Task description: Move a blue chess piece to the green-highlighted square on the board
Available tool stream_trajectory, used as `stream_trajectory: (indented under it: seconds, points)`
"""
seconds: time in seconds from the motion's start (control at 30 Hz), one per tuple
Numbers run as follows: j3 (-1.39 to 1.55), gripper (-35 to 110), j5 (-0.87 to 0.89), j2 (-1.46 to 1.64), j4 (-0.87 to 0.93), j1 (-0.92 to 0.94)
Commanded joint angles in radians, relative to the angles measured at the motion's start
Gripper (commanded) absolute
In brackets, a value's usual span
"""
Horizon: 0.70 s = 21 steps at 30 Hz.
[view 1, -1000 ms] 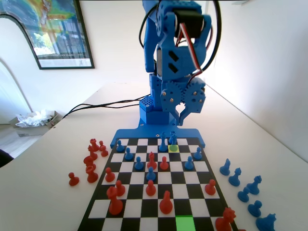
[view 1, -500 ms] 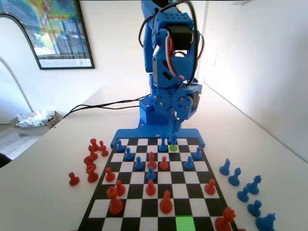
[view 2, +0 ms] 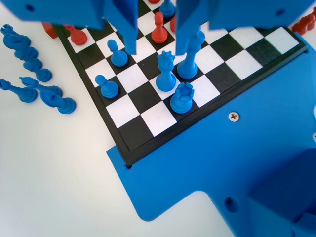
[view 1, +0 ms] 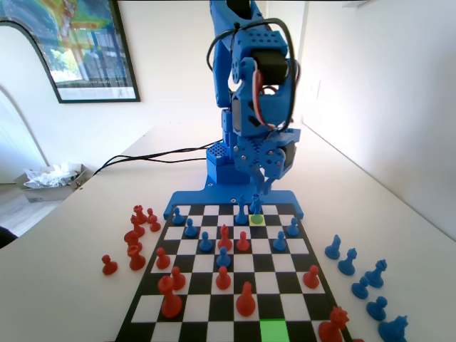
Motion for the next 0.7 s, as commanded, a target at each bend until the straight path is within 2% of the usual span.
stream_trajectory:
  seconds: [0.0,0.67]
  points:
    - [0.017,13,-0.018,0.058,-0.014,0.003]
    - [0.091,13,-0.044,0.0,-0.16,0.023]
